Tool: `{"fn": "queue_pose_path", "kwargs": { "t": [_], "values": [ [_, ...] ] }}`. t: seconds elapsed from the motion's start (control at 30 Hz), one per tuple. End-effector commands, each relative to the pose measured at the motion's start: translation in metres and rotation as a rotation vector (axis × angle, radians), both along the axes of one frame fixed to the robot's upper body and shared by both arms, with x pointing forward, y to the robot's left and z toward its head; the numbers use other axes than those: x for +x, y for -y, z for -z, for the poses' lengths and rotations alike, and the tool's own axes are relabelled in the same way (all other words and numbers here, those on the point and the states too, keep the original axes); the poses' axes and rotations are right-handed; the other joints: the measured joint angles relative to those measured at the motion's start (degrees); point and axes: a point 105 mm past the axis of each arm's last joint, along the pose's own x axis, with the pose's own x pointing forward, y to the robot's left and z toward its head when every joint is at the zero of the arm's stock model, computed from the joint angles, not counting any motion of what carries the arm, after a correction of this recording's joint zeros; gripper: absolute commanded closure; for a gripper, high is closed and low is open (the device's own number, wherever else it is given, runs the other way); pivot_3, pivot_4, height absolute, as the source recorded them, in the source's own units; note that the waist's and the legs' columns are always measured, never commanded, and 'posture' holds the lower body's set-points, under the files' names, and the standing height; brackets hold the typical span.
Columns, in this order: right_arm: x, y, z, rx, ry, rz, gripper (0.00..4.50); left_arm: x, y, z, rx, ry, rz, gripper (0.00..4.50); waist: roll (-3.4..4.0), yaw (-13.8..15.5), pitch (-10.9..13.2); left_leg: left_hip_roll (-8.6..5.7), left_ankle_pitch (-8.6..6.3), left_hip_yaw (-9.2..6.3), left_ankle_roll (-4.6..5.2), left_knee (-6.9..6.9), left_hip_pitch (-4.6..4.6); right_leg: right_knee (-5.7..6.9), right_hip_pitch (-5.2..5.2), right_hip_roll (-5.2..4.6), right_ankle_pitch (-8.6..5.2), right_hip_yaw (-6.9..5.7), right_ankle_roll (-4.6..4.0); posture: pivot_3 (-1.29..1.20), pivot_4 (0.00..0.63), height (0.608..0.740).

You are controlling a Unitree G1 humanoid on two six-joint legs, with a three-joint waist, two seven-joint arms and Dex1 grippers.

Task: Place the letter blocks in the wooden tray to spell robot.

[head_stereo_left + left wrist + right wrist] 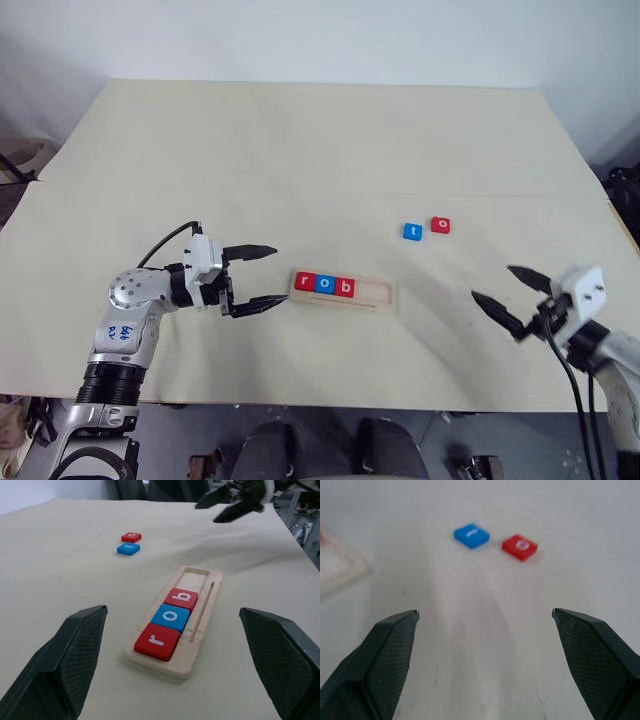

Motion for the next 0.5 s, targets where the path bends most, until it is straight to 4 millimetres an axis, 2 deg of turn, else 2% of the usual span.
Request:
{"fn": "queue_pose_path", "kwargs": {
  "t": [0.03, 0.13, 0.27, 0.37, 0.5],
  "values": [
    [0.022, 0.003, -0.010, -0.027, -0.027, 0.064, 0.04, -0.001, 0.001, -0.009, 0.000, 0.047, 0.000, 0.00, 0.00, 0.0, 0.0, 0.01, 0.00, 0.00, 0.00, 0.01, 0.01, 0.02, 0.00, 0.00, 0.00, 0.00, 0.00, 0.00, 0.150, 0.740],
    [0.046, -0.002, -0.012, -0.063, -0.086, 0.111, 0.04, 0.001, 0.000, -0.010, -0.008, 0.054, -0.018, 0.00, -0.01, 0.2, 0.0, -0.01, 0.00, 0.01, 0.00, -0.02, -0.05, 0.01, -0.02, 0.00, 0.00, -0.09, 0.00, 0.00, 0.150, 0.740],
    [0.077, -0.013, -0.017, -0.020, -0.138, 0.187, 0.04, -0.001, 0.000, -0.010, -0.011, 0.059, -0.024, 0.00, 0.00, -0.1, 0.0, -0.02, -0.01, 0.03, 0.01, 0.01, -0.10, -0.03, -0.04, -0.01, 0.01, -0.06, 0.02, 0.00, 0.150, 0.740],
    [0.086, -0.023, -0.018, -0.034, -0.178, 0.208, 0.04, -0.002, 0.001, -0.010, -0.015, 0.060, -0.029, 0.00, 0.00, 0.0, 0.0, 0.00, 0.00, 0.02, 0.00, 0.01, -0.11, -0.01, -0.06, -0.01, 0.01, -0.07, 0.02, 0.00, 0.150, 0.740],
    [0.087, -0.034, -0.022, -0.034, -0.189, 0.182, 0.04, -0.004, 0.001, -0.009, -0.018, 0.059, -0.037, 0.00, 0.00, 0.1, 0.0, -0.03, -0.01, 0.04, 0.02, 0.01, -0.18, -0.04, -0.06, -0.02, 0.01, -0.09, 0.03, 0.00, 0.150, 0.740]
  ]
}}
